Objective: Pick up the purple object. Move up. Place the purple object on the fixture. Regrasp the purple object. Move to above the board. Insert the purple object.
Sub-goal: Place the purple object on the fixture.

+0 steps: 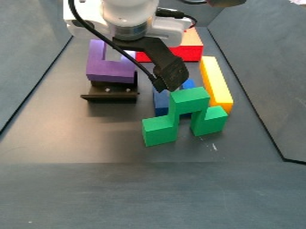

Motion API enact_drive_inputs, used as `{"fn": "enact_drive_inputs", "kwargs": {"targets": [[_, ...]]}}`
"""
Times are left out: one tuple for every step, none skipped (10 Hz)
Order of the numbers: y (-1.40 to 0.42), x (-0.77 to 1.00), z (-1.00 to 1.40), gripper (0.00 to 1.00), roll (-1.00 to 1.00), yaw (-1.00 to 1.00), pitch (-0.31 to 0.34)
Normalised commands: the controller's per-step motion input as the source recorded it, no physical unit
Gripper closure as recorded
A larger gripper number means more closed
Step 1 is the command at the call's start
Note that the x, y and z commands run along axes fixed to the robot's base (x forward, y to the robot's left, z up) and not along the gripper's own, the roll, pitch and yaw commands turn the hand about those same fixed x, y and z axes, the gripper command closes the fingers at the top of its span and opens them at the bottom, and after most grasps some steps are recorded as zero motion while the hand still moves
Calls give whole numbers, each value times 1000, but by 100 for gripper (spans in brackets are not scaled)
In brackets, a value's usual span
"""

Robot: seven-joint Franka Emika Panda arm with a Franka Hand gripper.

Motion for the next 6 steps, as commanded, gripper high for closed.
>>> {"fn": "enact_drive_inputs", "kwargs": {"targets": [[0,69,-283,100,-334,0,37],[0,60,-380,100,-331,0,29],[0,17,-297,100,-217,0,0],[0,0,0,100,-17,0,0],[0,0,0,0,0,0,0],[0,0,0,0,-6,0,0]]}}
